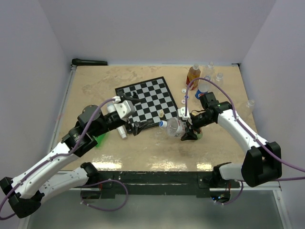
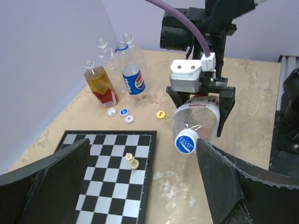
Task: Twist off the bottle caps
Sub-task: Unscrew the bottle cap from the plastic bottle.
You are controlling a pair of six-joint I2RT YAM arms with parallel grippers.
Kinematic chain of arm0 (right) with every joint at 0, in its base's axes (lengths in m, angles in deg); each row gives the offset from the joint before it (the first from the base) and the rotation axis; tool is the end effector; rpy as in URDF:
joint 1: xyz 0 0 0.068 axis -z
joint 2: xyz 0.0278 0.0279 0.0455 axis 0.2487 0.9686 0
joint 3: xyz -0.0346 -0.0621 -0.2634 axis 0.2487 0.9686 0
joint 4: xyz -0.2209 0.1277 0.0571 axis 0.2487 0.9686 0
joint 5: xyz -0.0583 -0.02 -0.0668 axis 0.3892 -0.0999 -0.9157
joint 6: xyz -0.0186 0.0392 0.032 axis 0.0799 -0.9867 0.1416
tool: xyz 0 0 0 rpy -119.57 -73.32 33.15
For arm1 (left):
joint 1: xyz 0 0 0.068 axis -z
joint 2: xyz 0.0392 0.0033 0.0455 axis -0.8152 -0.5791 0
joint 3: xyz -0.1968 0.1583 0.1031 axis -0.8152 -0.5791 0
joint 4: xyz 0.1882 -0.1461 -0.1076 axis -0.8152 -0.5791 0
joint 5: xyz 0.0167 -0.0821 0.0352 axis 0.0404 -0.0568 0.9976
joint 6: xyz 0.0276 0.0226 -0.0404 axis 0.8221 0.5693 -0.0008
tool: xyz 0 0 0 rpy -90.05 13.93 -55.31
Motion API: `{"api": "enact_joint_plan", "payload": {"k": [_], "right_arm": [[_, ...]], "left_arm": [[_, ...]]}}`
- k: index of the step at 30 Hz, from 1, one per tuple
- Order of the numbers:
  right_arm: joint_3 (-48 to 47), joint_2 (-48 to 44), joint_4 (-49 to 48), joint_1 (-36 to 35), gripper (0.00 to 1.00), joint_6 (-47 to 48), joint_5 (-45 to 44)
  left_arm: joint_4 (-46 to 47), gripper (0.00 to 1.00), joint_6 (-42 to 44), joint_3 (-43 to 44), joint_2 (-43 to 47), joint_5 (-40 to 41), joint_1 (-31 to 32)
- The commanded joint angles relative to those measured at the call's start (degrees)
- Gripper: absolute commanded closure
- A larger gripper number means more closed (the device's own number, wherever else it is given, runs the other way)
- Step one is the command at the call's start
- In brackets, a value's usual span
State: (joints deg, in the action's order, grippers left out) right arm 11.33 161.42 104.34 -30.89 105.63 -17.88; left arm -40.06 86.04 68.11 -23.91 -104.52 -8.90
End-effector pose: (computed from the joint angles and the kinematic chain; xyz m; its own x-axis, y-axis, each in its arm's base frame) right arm 0.2142 0.0925 0.2511 0.0306 -0.5960 -0.8024 -0.9982 -0.0596 0.0062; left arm 0.1236 -0.1400 0.3884 0.0927 0.0487 -0.9945 0.8690 0.4836 0.1047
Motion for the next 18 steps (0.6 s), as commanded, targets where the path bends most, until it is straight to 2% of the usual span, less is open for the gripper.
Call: {"api": "enact_joint_plan", "payload": {"k": [1, 6, 18], "right_arm": [[-0.24, -0.56, 0.60, -0.12, 0.81, 1.08, 0.55], [-0.24, -0.47, 0.60, -0.12, 0.82, 1.08, 0.55], [-0.15, -0.38, 0.60, -0.12, 0.81, 1.17, 0.46]], "left_arm": [[7.14, 0.00, 13.08, -3.46, 2.07, -6.05, -0.19], [9.87, 0.00, 17.92, -7.07, 3.04, -10.20, -0.19], [8.20, 0.00, 22.85, -6.29, -1.97, -14.41, -0.19]]}}
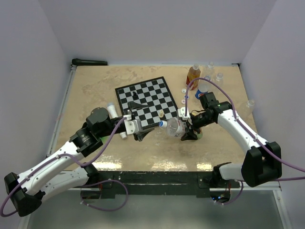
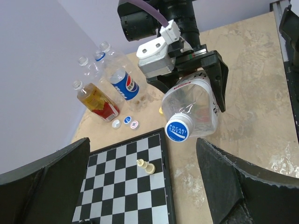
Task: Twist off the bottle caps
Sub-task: Unscrew the bottle cap from the plastic bottle.
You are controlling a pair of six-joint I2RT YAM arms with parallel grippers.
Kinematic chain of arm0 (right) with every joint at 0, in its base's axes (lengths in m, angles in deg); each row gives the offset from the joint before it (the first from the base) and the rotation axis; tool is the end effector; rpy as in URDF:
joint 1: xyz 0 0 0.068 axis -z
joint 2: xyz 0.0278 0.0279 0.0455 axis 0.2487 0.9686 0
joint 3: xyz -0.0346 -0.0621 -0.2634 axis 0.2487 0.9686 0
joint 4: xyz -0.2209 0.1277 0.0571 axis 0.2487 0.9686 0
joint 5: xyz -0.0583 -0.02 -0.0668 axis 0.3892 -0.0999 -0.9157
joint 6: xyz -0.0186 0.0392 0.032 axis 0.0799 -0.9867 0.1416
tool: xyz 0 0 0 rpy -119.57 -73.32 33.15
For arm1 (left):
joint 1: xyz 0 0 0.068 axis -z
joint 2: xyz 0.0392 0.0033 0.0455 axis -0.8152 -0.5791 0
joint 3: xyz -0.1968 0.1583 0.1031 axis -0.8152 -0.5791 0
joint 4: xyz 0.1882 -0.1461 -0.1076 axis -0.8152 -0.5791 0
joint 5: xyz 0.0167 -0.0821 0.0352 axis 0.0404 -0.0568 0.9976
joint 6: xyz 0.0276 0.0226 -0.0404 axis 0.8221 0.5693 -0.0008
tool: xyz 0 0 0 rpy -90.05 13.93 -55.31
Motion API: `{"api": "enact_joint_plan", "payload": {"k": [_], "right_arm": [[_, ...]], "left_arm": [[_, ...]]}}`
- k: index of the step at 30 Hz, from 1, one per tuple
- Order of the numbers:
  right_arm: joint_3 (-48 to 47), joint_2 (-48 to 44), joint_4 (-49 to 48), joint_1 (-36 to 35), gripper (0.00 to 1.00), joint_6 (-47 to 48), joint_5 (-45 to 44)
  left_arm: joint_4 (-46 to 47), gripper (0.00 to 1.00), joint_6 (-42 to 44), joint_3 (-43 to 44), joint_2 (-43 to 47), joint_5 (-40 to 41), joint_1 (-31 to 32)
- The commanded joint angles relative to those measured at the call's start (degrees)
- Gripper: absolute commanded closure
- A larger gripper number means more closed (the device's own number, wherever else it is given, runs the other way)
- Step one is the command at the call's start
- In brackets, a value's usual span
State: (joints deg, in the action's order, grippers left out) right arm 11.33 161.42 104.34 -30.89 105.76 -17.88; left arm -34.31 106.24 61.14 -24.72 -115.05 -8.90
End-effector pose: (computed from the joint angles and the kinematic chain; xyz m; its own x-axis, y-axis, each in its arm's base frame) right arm 0.2142 0.0925 0.2511 0.0328 -0.5959 -0.8024 -0.9981 -0.0610 0.0044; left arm 0.1257 -0.1509 0.3541 0.3975 0.1615 -0.9033 0.8608 0.2754 0.4280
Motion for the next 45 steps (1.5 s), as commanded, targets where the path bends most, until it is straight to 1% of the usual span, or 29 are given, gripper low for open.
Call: {"api": "enact_joint_plan", "payload": {"k": [1, 18, 25, 28, 35, 39, 45], "right_arm": [[-0.15, -0.29, 0.60, -0.12, 0.81, 0.95, 0.46], [-0.24, -0.29, 0.60, -0.12, 0.82, 0.95, 0.46], [-0.24, -0.38, 0.69, -0.12, 0.82, 0.95, 0.46], [-0.24, -0.56, 0.69, -0.12, 0.82, 1.03, 0.46], [-0.24, -0.56, 0.78, -0.12, 0.81, 1.12, 0.46], [-0.24, -0.47, 0.78, -0.12, 0.82, 1.12, 0.46], [-0.24, -0.47, 0.78, -0.12, 0.82, 1.03, 0.37]], "left_arm": [[2.45, 0.00, 2.92, 0.86, -1.69, -4.49, -0.19], [0.87, 0.00, 8.01, 2.45, -7.22, -7.22, -0.19], [0.61, 0.03, 8.72, 3.85, -10.39, -8.80, -0.10], [1.04, 0.06, 8.37, 4.12, -11.80, -10.12, -0.19], [2.80, 0.18, 7.14, 4.99, -15.14, -12.93, -0.19], [2.37, 0.30, 6.96, 6.22, -16.81, -15.04, -0.19], [1.92, 0.43, 6.44, 6.49, -18.48, -16.98, -0.19]]}}
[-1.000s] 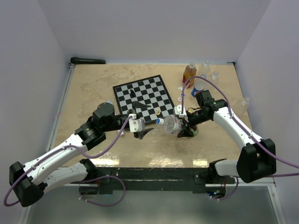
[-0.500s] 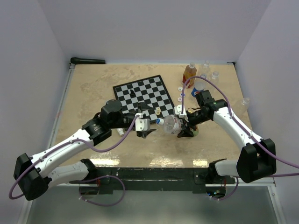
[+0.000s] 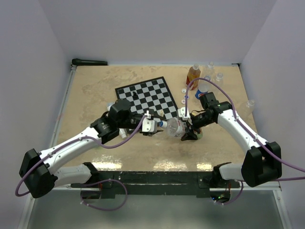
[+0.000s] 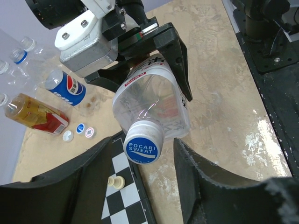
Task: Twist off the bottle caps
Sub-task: Unscrew the bottle cap from the plastic bottle.
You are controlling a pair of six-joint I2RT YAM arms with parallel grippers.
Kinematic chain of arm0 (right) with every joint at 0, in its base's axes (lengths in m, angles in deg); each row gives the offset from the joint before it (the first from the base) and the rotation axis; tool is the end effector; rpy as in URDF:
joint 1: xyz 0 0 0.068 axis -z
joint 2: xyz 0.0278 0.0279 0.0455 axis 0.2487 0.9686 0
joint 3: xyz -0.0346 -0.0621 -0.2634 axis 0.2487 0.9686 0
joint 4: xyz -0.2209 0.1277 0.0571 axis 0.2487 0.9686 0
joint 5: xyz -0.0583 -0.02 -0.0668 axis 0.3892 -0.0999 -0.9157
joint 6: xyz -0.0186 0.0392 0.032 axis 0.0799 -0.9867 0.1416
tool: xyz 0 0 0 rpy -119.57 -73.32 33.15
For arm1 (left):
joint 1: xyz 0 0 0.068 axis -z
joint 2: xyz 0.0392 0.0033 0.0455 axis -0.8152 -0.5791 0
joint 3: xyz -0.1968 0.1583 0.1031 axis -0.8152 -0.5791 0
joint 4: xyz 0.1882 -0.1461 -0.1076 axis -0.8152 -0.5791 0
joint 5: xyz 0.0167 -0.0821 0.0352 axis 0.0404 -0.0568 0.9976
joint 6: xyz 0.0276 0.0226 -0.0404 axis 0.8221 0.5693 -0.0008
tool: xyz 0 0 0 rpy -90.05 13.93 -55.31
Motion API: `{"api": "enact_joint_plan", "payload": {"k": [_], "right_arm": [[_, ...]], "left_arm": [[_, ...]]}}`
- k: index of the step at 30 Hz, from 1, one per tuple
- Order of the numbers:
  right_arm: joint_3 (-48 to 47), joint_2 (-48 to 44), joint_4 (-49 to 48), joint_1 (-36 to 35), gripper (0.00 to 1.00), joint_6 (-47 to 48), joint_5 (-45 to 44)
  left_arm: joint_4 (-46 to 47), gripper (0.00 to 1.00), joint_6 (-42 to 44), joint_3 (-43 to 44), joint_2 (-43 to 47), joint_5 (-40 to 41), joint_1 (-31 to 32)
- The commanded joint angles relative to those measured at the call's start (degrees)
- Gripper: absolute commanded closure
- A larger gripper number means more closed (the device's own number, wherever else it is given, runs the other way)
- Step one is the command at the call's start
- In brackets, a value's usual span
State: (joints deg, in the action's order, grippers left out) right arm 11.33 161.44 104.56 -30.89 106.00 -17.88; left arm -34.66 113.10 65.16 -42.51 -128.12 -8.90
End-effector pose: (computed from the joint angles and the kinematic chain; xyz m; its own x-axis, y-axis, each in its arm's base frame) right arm 0.2139 0.0925 0.2509 0.0338 -0.5966 -0.8018 -0.9980 -0.0635 0.0052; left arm 0.1658 -0.2019 0.3142 0.3719 0.2270 -0.9001 0.9253 -0.0128 0.3791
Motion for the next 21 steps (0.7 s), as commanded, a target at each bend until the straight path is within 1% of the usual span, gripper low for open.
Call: {"api": "enact_joint_plan", "payload": {"k": [1, 5, 7, 10, 11, 12, 14, 16, 17, 18, 20, 21], "right_arm": [[-0.24, -0.49, 0.56, -0.12, 0.82, 0.88, 0.37], [-0.24, -0.58, 0.56, -0.12, 0.82, 0.88, 0.37], [-0.24, -0.58, 0.56, -0.12, 0.81, 0.79, 0.37], [-0.15, -0.58, 0.56, -0.12, 0.82, 0.80, 0.37], [-0.15, -0.58, 0.56, -0.12, 0.82, 0.88, 0.28], [-0.15, -0.58, 0.56, -0.12, 0.81, 0.80, 0.28], [-0.15, -0.58, 0.56, -0.12, 0.82, 0.79, 0.20], [-0.06, -0.67, 0.39, -0.12, 0.81, 0.71, 0.11], [0.02, -0.75, 0.30, -0.12, 0.81, 0.62, 0.11], [0.02, -0.67, 0.38, -0.12, 0.81, 0.62, 0.11], [-0.06, -0.49, 0.21, -0.12, 0.81, 0.62, 0.11], [-0.06, -0.14, 0.30, -0.12, 0.81, 0.62, 0.02]], "left_arm": [[2.36, 0.47, -0.60, 2.38, -0.77, -4.08, -0.10], [2.45, 0.58, -0.96, 2.47, -1.21, -4.17, -0.10], [2.28, 0.67, -1.04, 2.56, -1.30, -4.17, -0.10], [2.45, 0.92, -2.62, 2.73, -1.13, -4.26, -0.10], [2.80, 0.92, -3.93, 2.82, -1.04, -4.17, -0.10], [3.24, 0.98, -6.29, 2.99, -0.86, -3.82, -0.10], [3.42, 1.00, -13.22, 3.78, -1.04, -0.94, -0.10], [2.02, 1.00, -24.45, 5.62, -1.21, 5.99, -0.10], [0.19, 1.00, -31.47, 7.11, -1.39, 11.16, -0.10], [-3.75, 1.00, -38.94, 8.87, -1.56, 14.86, -0.10], [-10.09, 1.00, -50.47, 12.21, -2.35, 20.85, -0.10], [-12.99, 1.00, -58.36, 13.36, -2.79, 23.40, -0.10]]}}
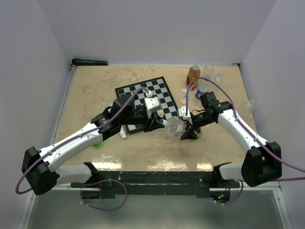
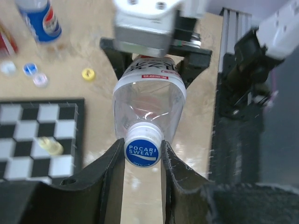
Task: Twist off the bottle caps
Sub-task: Unscrew the bottle cap from the plastic bottle.
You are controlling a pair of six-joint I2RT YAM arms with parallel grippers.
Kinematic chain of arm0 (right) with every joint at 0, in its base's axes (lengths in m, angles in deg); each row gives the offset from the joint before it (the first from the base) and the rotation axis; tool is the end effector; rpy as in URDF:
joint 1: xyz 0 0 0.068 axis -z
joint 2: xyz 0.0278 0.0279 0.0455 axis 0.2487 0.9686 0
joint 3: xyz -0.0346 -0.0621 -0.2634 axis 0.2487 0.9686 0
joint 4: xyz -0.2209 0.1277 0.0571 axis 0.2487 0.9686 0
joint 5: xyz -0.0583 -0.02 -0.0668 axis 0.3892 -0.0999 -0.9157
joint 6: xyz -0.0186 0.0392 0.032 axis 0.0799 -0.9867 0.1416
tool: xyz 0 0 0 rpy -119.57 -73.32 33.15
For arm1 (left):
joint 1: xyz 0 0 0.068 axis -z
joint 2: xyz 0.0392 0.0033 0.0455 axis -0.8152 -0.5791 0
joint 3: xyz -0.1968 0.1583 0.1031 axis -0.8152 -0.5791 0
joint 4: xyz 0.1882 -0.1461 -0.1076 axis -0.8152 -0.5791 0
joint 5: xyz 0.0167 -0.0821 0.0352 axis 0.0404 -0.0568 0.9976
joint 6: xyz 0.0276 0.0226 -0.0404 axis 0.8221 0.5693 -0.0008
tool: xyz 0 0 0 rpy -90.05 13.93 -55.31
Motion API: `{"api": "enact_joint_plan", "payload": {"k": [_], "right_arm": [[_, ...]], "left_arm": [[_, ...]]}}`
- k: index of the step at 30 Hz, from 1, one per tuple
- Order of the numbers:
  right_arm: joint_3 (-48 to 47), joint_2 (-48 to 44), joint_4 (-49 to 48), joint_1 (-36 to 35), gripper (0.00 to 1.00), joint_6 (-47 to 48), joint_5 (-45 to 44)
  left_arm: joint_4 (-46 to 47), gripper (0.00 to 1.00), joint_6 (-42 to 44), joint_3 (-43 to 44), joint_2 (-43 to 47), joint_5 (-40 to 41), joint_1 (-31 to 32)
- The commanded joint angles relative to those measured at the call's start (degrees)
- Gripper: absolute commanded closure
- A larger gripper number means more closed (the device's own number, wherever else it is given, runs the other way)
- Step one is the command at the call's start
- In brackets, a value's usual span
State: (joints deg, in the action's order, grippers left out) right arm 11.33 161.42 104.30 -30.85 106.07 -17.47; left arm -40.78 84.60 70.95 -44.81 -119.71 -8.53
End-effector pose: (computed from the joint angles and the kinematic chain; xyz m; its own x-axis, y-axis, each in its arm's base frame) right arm 0.2142 0.0925 0.2513 0.0380 -0.5901 -0.8065 -0.9978 -0.0656 0.0009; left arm 0.1755 -0.2081 0.3283 -0.1456 0.2494 -0.9574 0.9684 0.2340 -0.0863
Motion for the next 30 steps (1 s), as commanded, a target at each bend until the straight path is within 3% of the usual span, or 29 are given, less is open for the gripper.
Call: {"api": "enact_joint_plan", "payload": {"k": [1, 5, 15, 18, 20, 23, 24, 30], "right_arm": [[-0.06, -0.12, 0.56, -0.25, 0.82, 0.55, -0.40], [-0.15, -0.03, 0.65, -0.25, 0.81, 0.64, -0.31], [-0.06, -0.21, 0.56, -0.25, 0.82, 0.46, -0.48], [-0.06, -0.12, 0.56, -0.25, 0.82, 0.46, -0.48], [-0.06, -0.12, 0.56, -0.25, 0.81, 0.55, -0.57], [-0.06, -0.21, 0.56, -0.25, 0.82, 0.55, -0.57], [-0.06, -0.21, 0.56, -0.25, 0.82, 0.64, -0.57], [-0.06, -0.29, 0.65, -0.25, 0.81, 0.55, -0.48]], "left_arm": [[-9.42, 1.00, -34.46, 8.71, -0.76, 16.93, -0.47], [-12.18, 1.00, -42.32, 8.02, -0.42, 17.65, -0.47], [-10.50, 1.00, -41.72, 7.31, -0.06, 19.84, -0.56], [-10.59, 0.76, -40.31, 7.49, 0.64, 20.72, -0.47], [-10.15, 0.53, -38.91, 7.40, 1.34, 20.64, -0.56], [-10.24, 0.10, -34.44, 7.22, 2.92, 21.34, -0.47], [-10.24, 0.02, -32.16, 6.96, 3.71, 20.73, -0.56], [-8.48, 0.00, -12.84, 3.98, 10.12, 15.55, -0.56]]}}
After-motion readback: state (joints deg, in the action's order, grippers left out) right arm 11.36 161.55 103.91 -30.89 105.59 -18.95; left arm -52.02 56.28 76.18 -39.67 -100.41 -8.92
